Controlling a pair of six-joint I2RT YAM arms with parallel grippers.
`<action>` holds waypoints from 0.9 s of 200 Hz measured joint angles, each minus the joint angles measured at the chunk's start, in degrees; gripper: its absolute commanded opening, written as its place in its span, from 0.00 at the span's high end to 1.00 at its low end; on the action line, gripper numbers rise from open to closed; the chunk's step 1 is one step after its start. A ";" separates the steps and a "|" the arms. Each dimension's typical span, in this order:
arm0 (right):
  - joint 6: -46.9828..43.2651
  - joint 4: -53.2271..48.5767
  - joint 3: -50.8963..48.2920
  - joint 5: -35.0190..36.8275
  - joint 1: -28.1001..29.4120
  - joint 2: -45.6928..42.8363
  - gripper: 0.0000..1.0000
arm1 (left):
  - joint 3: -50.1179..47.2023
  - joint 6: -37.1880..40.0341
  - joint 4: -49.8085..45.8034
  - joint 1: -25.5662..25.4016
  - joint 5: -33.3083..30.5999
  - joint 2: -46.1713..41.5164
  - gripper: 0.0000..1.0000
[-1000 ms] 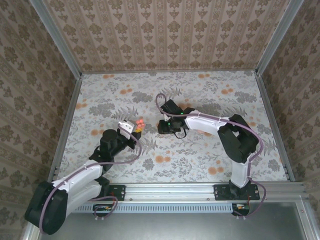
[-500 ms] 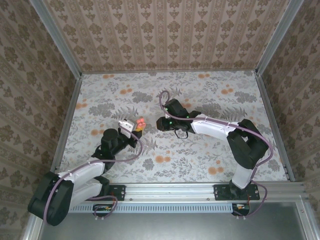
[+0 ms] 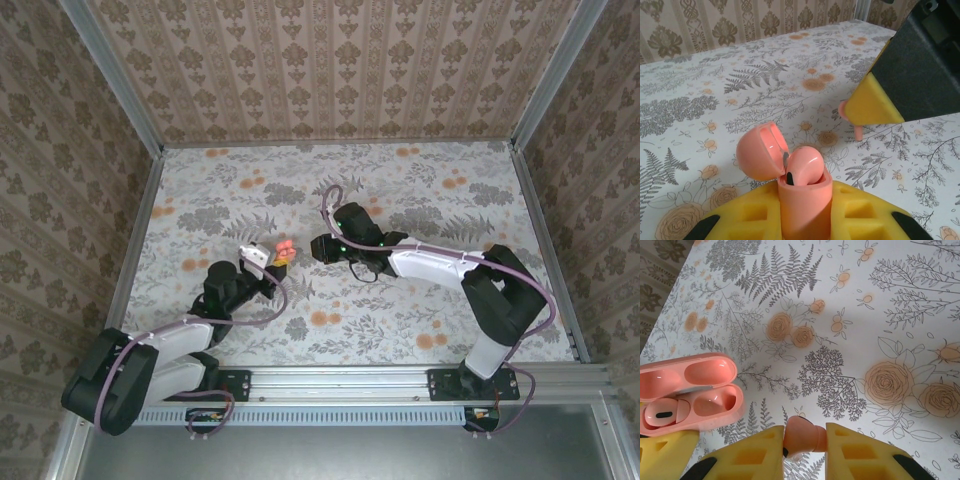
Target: Insert the wireless bluetooth earbuds into the charging case
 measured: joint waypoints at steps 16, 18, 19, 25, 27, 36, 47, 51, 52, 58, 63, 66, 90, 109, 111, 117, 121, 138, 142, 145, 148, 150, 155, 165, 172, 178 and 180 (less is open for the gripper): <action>-0.48 1.81 -0.92 0.02 0.33 -0.39 0.77 | -0.09 0.17 0.72 0.00 0.61 0.00 0.94; -0.63 2.12 -1.07 0.00 0.35 -0.44 0.78 | -0.09 0.20 0.83 0.00 0.68 0.00 0.94; -0.66 2.19 -1.11 0.00 0.37 -0.46 0.77 | -0.09 0.20 0.90 0.00 0.70 0.00 0.94; -0.83 2.86 -1.49 0.00 0.48 -0.66 0.78 | -0.09 0.20 1.25 0.00 0.96 0.00 0.94; -0.83 3.06 -1.64 0.00 0.55 -0.72 0.77 | -0.09 0.20 1.33 0.00 1.03 0.00 0.94; -1.11 4.07 -2.29 0.00 0.63 -1.11 0.78 | -0.22 0.20 2.01 0.00 1.33 0.00 0.94; -1.46 5.49 -3.21 -0.02 0.81 -1.66 0.77 | -0.42 0.20 2.75 0.00 1.88 0.00 0.94; -1.68 6.16 -3.61 0.00 0.85 -1.95 0.77 | -0.48 0.20 2.99 0.00 2.05 0.00 0.94; -1.73 6.36 -3.69 0.00 0.87 -1.99 0.77 | -0.55 0.20 3.08 0.00 2.16 0.00 0.94; -2.10 7.19 -4.24 -0.02 0.96 -2.47 0.77 | -0.70 0.20 3.50 0.00 2.40 0.00 0.94; -2.36 7.93 -4.66 -0.02 1.01 -2.89 0.77 | -0.85 0.20 3.85 0.00 2.69 0.00 0.94; -2.56 8.55 -5.01 -0.02 1.03 -3.19 0.77 | -0.94 0.20 4.02 0.00 2.78 0.00 0.94; -3.56 13.11 -7.45 -0.09 1.05 -5.81 0.77 | -1.31 0.22 5.29 0.00 3.82 -0.02 0.94; -4.02 16.76 -8.83 -0.52 1.05 -7.32 0.77 | -1.31 0.24 5.81 0.00 4.59 -0.50 0.93; -4.04 17.20 -8.96 -0.66 1.05 -7.43 0.77 | -1.31 0.24 5.81 0.00 4.68 -0.63 0.93; -4.04 18.29 -9.20 -1.01 1.07 -7.65 0.77 | -1.33 0.22 5.90 0.00 4.87 -0.94 0.93; -4.04 19.02 -9.38 -1.29 1.07 -7.76 0.77 | -1.33 0.22 5.92 0.00 4.96 -1.16 0.93; -4.02 21.77 -9.68 -2.23 1.25 -7.80 0.77 | -1.33 0.22 6.08 0.00 5.31 -2.29 0.93; -4.00 22.21 -9.75 -2.43 1.29 -7.80 0.77 | -1.33 0.22 6.12 0.00 5.33 -2.54 0.93; -4.00 22.51 -9.79 -2.64 1.31 -7.80 0.77 | -1.33 0.22 6.12 0.00 5.40 -2.73 0.94; -4.00 23.02 -9.88 -2.80 1.38 -7.80 0.77 | -1.33 0.22 6.14 0.00 5.49 -2.93 0.93; -3.98 23.26 -9.90 -2.95 1.38 -7.80 0.77 | -1.33 0.22 6.16 0.00 5.53 -3.08 0.93; -3.93 23.54 -9.92 -3.08 1.40 -7.80 0.77 | -1.33 0.22 6.16 0.00 5.62 -3.43 0.93; -3.80 24.57 -10.01 -3.43 1.46 -7.80 0.77 | -1.33 0.22 6.14 0.00 5.73 -4.22 0.93; -3.76 25.14 -10.01 -3.58 1.53 -7.80 0.77 | -1.33 0.22 6.12 0.00 5.75 -4.76 0.93; -3.72 25.66 -10.01 -3.80 1.53 -7.76 0.77 | -1.33 0.22 6.10 0.00 5.75 -5.29 0.93; -3.69 25.90 -10.01 -3.96 1.53 -7.74 0.77 | -1.33 0.22 6.08 0.00 5.75 -5.40 0.93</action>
